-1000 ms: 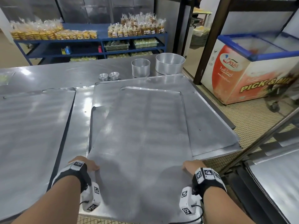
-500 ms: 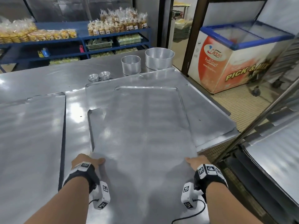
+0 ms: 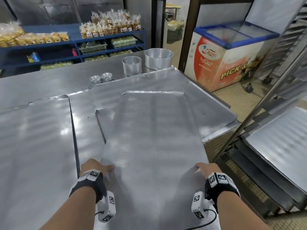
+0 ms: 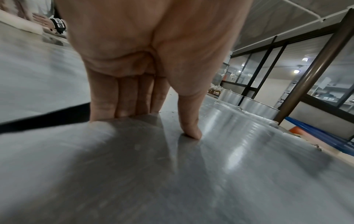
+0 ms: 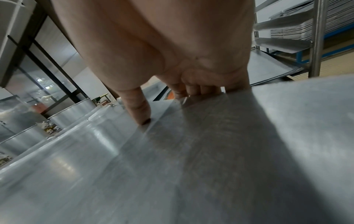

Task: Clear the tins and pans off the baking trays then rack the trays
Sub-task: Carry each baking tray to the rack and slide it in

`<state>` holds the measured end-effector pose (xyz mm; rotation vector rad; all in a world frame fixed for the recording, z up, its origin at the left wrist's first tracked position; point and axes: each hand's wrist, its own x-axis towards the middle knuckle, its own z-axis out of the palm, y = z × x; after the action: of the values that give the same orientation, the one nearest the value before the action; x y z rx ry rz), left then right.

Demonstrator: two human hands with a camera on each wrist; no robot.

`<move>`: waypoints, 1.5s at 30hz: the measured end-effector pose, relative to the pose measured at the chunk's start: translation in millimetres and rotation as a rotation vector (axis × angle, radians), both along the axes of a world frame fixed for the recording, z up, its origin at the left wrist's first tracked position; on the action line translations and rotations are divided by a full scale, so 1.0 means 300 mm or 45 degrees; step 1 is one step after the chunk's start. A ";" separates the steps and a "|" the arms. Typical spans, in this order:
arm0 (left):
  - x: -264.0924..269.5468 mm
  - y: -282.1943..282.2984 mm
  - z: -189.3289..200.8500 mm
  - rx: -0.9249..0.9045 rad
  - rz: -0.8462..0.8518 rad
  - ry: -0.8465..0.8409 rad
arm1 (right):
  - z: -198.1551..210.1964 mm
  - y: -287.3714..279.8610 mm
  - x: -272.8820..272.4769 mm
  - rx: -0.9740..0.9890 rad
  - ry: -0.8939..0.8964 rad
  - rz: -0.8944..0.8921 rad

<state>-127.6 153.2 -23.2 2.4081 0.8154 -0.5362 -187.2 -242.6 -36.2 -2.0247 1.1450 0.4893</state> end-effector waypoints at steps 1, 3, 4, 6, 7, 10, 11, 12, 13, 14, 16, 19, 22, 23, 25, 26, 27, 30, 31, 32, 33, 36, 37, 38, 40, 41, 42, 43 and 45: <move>-0.020 -0.003 -0.004 0.007 0.006 0.005 | 0.016 0.003 -0.023 0.002 -0.015 0.000; -0.066 -0.016 -0.006 0.023 0.015 0.007 | 0.020 -0.005 -0.062 -0.009 -0.017 -0.014; -0.088 -0.025 -0.005 0.019 0.024 0.002 | 0.014 -0.010 -0.076 -0.020 -0.012 -0.006; -0.123 -0.043 -0.009 -0.016 0.055 -0.006 | 0.002 -0.003 -0.103 -0.055 -0.035 0.000; -0.138 -0.052 -0.012 -0.030 0.064 -0.005 | -0.005 0.004 -0.116 -0.079 -0.060 -0.014; -0.175 -0.079 -0.015 -0.037 0.086 -0.007 | -0.009 0.050 -0.153 -0.213 -0.019 -0.056; -0.186 -0.087 -0.016 -0.018 0.092 -0.023 | -0.005 0.063 -0.166 -0.281 0.017 -0.075; -0.200 -0.097 -0.011 0.002 0.103 -0.040 | -0.001 0.075 -0.174 -0.341 0.042 -0.104; -0.210 -0.104 -0.011 0.012 0.124 -0.059 | -0.001 0.083 -0.179 -0.378 0.046 -0.121; -0.216 -0.106 -0.014 0.015 0.147 -0.075 | 0.001 0.091 -0.182 -0.394 0.047 -0.130; -0.222 -0.104 -0.022 -0.018 0.188 -0.106 | -0.005 0.092 -0.180 -0.385 0.038 -0.139; -0.220 -0.096 -0.036 -0.122 0.195 -0.116 | -0.001 0.074 -0.175 -0.343 0.041 -0.166; -0.217 -0.088 -0.048 -0.140 0.198 -0.166 | 0.012 0.044 -0.169 -0.305 0.052 -0.205; -0.218 -0.085 -0.050 -0.125 0.208 -0.175 | 0.015 0.036 -0.170 -0.305 0.067 -0.179; -0.225 -0.086 -0.048 -0.116 0.213 -0.159 | 0.009 0.024 -0.171 -0.288 0.095 -0.151; -0.229 -0.087 -0.044 -0.127 0.210 -0.152 | 0.004 0.022 -0.176 -0.267 0.104 -0.156; -0.235 -0.089 -0.037 -0.131 0.206 -0.149 | -0.004 0.022 -0.180 -0.257 0.110 -0.158; -0.238 -0.097 -0.032 -0.125 0.200 -0.146 | -0.017 0.019 -0.185 -0.304 0.119 -0.135; -0.234 -0.098 -0.036 -0.119 0.185 -0.129 | -0.019 0.018 -0.183 -0.319 0.123 -0.125; -0.226 -0.094 -0.050 -0.111 0.171 -0.106 | -0.021 0.018 -0.179 -0.324 0.128 -0.113; -0.212 -0.084 -0.072 -0.102 0.170 -0.089 | -0.020 0.019 -0.178 -0.328 0.126 -0.107; -0.188 -0.067 -0.090 -0.106 0.226 -0.048 | -0.021 0.024 -0.174 -0.352 0.112 -0.109; -0.189 -0.070 -0.073 -0.113 0.243 -0.042 | -0.025 0.025 -0.171 -0.370 0.111 -0.097; -0.191 -0.073 -0.060 -0.116 0.249 -0.034 | -0.030 0.026 -0.168 -0.391 0.121 -0.091; -0.187 -0.073 -0.053 -0.091 0.236 -0.003 | -0.037 0.032 -0.163 -0.413 0.150 -0.060; -0.185 -0.073 -0.054 -0.073 0.226 0.005 | -0.037 0.039 -0.160 -0.410 0.160 -0.037; -0.182 -0.070 -0.056 -0.054 0.217 0.009 | -0.039 0.043 -0.152 -0.406 0.177 -0.032; -0.176 -0.068 -0.058 -0.039 0.207 0.007 | -0.038 0.047 -0.144 -0.388 0.195 -0.043; -0.170 -0.065 -0.056 -0.008 0.192 0.000 | -0.024 0.051 -0.132 -0.340 0.220 -0.077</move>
<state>-178.6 133.7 -40.0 2.3172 0.9842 -0.4790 -226.7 -227.3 -43.2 -2.1997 1.4365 0.5110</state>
